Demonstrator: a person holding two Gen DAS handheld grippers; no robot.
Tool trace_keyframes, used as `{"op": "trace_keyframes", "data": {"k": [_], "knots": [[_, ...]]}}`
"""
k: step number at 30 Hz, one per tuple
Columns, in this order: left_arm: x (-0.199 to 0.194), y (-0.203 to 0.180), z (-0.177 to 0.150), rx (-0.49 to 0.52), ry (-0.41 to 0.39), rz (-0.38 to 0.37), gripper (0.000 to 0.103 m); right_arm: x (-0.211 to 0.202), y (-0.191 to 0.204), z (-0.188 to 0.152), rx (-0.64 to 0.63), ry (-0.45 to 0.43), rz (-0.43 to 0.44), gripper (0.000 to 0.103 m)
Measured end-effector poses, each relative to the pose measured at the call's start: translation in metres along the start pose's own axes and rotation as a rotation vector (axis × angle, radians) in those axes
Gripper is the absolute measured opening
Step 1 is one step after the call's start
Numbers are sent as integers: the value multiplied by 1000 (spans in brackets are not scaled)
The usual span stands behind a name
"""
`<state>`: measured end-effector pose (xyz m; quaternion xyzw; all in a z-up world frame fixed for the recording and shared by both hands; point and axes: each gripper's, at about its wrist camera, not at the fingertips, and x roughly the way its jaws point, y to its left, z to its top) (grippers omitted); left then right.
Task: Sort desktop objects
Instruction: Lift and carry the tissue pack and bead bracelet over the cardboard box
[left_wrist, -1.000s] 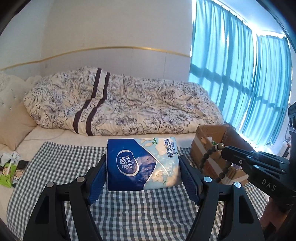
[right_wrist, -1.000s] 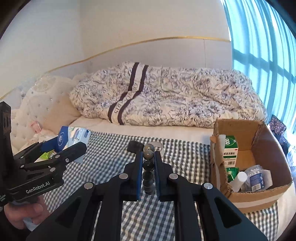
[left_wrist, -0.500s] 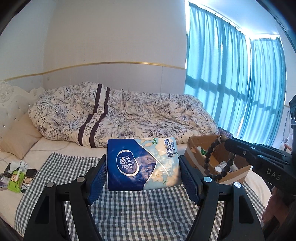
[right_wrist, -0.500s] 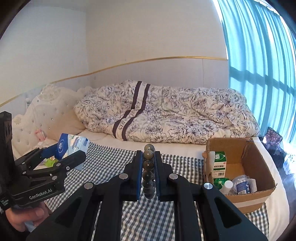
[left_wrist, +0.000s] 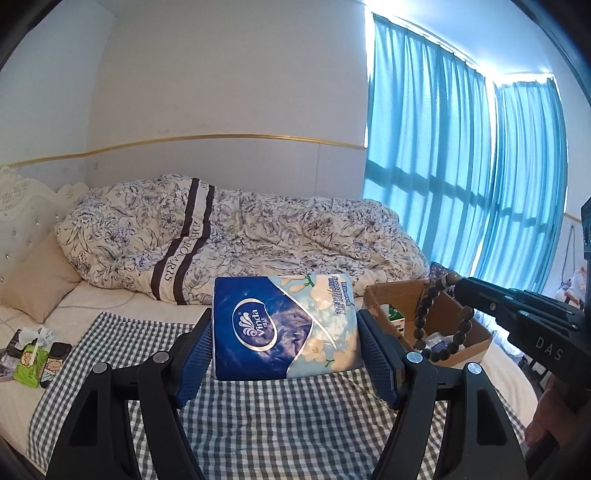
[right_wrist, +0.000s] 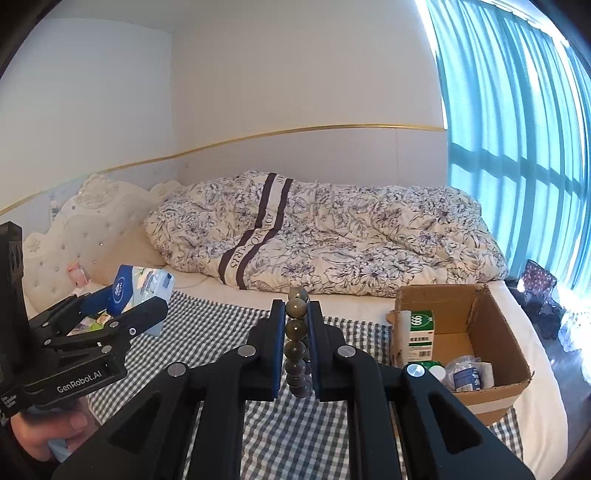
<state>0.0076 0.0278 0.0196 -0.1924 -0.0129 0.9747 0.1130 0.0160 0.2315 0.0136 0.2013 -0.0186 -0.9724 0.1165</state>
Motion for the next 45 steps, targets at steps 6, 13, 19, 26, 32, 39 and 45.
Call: {"op": "trace_keyframes", "data": {"k": [6,13,19,26,32,39,45], "knots": [[7,-20,4,4,5,-35,75,-5,-18,4,5,-3,-29,11],[17,-50,11,16,0,-87,75,-12,-47,3,26,-3,-76,11],[31,-74,13,28,9,-131,75,-19,-72,6,41,-2,-122,11],[52,-99,17,33,27,-176,75,-22,-102,9,57,-1,-166,11],[70,-121,19,43,42,-204,75,-18,-125,11,64,8,-193,11],[96,-146,15,70,71,-229,75,-8,-155,4,83,30,-207,11],[124,-167,10,79,109,-253,75,5,-182,-3,107,52,-217,11]]}}
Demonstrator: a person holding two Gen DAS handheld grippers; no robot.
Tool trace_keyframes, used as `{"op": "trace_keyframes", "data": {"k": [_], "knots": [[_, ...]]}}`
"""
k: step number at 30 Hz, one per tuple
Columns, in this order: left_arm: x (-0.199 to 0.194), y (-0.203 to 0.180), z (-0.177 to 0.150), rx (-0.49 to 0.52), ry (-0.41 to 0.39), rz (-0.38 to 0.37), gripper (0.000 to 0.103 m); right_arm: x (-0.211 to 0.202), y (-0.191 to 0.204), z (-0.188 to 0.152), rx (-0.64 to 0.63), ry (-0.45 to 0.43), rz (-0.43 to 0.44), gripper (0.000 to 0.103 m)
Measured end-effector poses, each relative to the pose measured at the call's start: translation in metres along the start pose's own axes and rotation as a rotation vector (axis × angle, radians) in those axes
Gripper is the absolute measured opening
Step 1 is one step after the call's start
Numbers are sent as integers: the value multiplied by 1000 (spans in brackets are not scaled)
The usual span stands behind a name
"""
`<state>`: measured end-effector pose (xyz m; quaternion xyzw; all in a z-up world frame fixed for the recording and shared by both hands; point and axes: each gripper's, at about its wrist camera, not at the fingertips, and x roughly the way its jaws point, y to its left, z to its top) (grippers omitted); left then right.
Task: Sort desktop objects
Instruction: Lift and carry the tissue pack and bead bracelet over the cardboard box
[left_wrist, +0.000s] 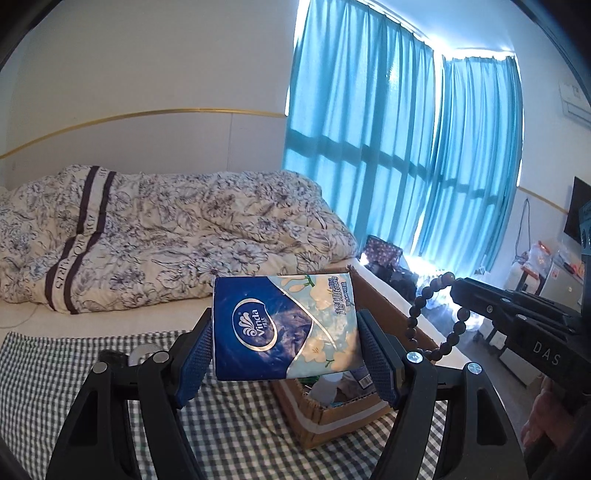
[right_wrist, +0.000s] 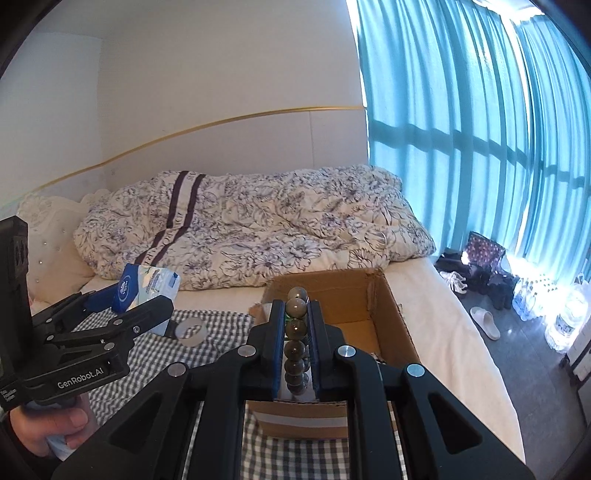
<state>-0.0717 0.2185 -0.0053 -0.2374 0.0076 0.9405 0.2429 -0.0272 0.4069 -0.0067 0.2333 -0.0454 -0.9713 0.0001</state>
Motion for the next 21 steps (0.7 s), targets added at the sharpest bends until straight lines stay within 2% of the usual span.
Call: {"op": "trace_keyframes", "data": {"k": [10,21], "knots": [[59,-21,-3,17,63,-32,75,39,-35,-9,27,50,-10,11],[124,-35,-24,39,150,-56,75,89,-65,-25,37,117,-12,11]]}}
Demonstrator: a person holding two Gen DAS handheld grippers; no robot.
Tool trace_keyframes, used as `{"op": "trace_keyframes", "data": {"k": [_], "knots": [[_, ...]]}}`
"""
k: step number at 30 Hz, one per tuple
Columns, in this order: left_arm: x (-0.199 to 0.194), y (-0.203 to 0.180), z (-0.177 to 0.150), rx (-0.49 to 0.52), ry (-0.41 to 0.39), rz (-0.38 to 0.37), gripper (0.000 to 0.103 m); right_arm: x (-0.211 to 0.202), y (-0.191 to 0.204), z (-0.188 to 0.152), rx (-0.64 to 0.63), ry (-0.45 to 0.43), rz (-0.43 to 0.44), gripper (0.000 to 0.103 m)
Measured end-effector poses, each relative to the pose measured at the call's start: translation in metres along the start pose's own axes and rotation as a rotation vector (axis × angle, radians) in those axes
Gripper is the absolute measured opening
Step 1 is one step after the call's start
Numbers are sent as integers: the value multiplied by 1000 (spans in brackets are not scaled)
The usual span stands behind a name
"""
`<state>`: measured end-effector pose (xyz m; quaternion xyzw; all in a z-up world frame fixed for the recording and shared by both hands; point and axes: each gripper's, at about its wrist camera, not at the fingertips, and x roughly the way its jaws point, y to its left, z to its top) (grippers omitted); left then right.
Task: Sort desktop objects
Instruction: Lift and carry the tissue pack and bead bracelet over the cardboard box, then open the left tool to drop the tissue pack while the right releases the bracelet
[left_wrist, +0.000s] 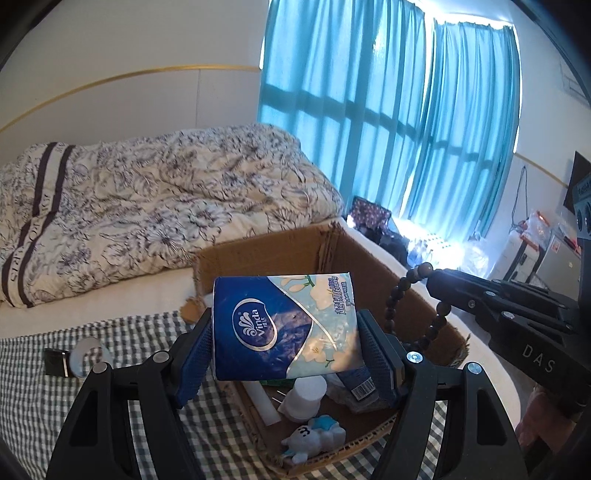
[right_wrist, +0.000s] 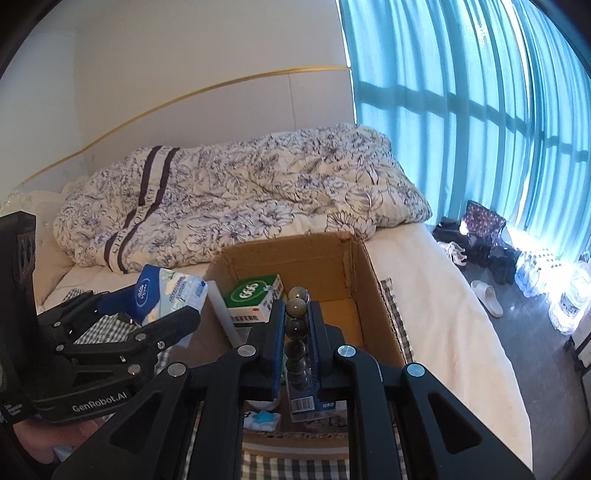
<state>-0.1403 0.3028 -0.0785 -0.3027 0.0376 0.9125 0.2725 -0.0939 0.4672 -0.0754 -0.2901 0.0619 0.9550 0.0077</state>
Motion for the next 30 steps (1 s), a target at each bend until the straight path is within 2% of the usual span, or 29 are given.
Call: {"op": "trace_keyframes", "data": {"k": [12,20,24,30], "knots": [[51,-2,-12,16,97,2,75,46,-17,-17,12,108,-6,11],[68,0,-20,18,156,11,75,66,-19,-26,8,177,-13,11],[70,0,-21,30,176,10,75,67,-16,-26,2,182,-21,12],[66,2,-18,11,177,7,77,57,-12,-23,1,139,-32,12]]}}
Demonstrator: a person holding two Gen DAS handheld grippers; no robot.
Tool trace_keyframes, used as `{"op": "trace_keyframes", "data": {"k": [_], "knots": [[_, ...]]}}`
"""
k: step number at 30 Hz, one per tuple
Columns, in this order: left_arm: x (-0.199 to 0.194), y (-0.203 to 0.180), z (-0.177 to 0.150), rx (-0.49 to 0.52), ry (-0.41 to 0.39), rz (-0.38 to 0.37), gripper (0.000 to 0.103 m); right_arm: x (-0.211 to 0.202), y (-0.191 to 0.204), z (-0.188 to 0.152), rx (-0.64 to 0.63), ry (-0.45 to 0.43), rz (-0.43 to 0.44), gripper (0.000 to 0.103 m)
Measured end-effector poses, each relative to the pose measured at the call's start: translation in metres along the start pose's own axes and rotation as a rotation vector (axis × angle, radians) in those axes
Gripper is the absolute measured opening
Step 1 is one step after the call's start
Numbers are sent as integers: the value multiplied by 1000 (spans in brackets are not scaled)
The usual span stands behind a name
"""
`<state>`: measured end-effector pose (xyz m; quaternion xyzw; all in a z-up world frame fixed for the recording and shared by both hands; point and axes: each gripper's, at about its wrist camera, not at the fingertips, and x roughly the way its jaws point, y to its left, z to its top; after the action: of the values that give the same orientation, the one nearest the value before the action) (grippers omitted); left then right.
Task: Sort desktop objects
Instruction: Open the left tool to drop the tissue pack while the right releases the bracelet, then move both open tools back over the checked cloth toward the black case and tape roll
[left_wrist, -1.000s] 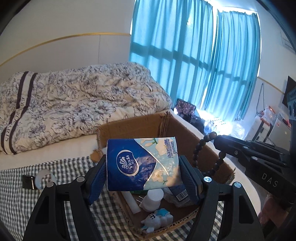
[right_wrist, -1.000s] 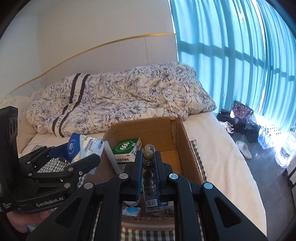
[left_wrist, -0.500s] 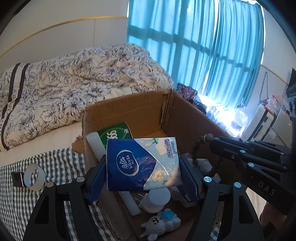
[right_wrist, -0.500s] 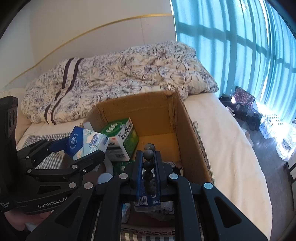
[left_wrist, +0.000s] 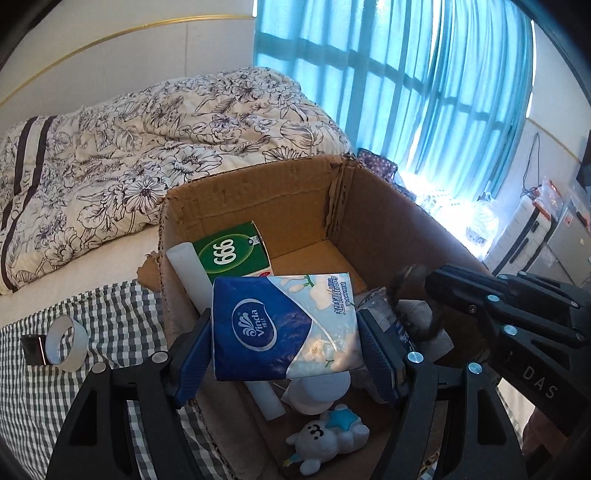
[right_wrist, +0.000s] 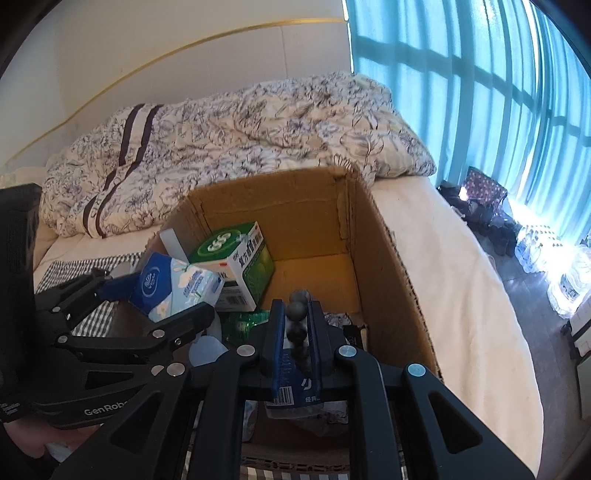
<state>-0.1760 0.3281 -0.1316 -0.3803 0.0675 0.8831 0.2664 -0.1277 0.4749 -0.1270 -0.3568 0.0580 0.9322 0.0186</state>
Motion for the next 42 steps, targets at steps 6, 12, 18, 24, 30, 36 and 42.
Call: {"op": "trace_keyframes", "data": {"k": [6,12,18,24,30,36,42], "knots": [[-23,4,6,-25,-54,-11,84,-23,3,9,7,-74,-29,29],[-58,7,14,-31,-124,-3,84,-54,13,18,11,-141,-32,29],[-96,12,15,-34,-170,11,84,-82,30,23,2,-182,-26,29],[-135,22,11,-39,-211,30,88,-113,51,26,-18,-221,-19,37],[-174,32,3,-38,-252,54,89,-137,74,28,-30,-251,9,40],[-212,46,-6,-40,-294,87,89,-160,97,31,-42,-289,33,55],[-250,63,-17,-57,-340,146,99,-175,126,30,-64,-315,69,63]]}}
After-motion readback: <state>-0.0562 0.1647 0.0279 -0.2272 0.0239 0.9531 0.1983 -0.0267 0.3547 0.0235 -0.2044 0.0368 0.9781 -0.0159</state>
